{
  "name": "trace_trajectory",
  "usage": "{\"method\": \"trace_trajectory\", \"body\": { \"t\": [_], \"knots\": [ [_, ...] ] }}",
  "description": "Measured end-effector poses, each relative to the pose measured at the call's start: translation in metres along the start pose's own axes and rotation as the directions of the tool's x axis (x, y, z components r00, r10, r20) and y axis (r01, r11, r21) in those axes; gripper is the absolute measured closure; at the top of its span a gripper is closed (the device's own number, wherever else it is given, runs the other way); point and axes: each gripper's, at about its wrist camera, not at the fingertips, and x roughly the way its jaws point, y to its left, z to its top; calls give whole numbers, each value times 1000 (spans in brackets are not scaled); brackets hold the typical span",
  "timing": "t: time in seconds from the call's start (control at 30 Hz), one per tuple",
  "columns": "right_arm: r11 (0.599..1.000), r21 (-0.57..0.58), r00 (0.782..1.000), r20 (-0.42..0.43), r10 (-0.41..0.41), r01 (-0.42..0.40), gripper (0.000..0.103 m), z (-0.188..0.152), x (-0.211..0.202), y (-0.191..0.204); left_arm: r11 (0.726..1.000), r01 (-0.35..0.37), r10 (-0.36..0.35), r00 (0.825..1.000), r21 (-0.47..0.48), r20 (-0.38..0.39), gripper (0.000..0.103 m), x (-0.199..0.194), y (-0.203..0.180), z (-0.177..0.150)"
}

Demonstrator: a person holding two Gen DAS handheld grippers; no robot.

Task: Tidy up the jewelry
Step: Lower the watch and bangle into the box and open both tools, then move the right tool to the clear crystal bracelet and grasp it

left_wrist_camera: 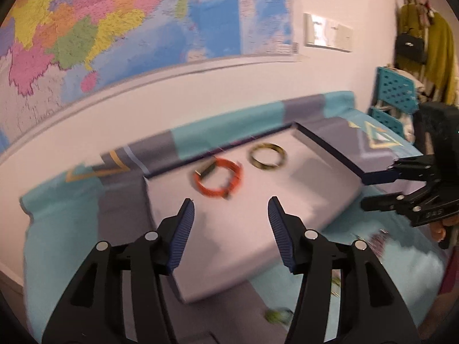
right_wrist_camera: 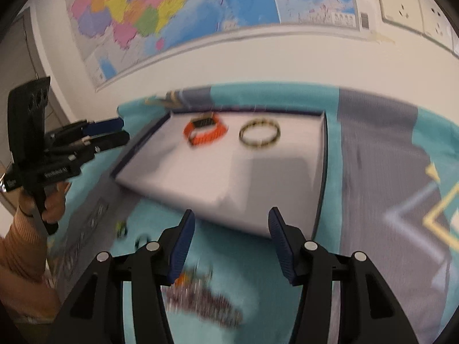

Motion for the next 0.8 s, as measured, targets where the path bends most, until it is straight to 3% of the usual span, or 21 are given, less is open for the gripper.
{"method": "trace_trajectory", "body": {
  "t": [0.03,0.13,0.3,0.67,0.8],
  "knots": [
    [1000,-3,1000,-7,-1,1,52,-7,-2,2,1000,18,-19,1000,-8,-5,49,-4,-5,-7],
    [1000,-24,999,-34,-4,3,51,-28,-6,10,1000,-26,26,1000,-5,-18,48,-10,-20,-26],
    [998,-64,999,-49,-8,5,51,-53,-11,28,998,13,-16,999,-66,-43,47,-14,-31,-52],
    [995,-98,1000,-24,-3,1,51,-64,-11,55,993,25,-35,995,-115,-91,46,-17,-48,-87],
    [995,-102,1000,-30,3,-6,59,-68,-10,60,992,35,-46,994,-123,-95,42,-19,-51,-91]
  ]
}}
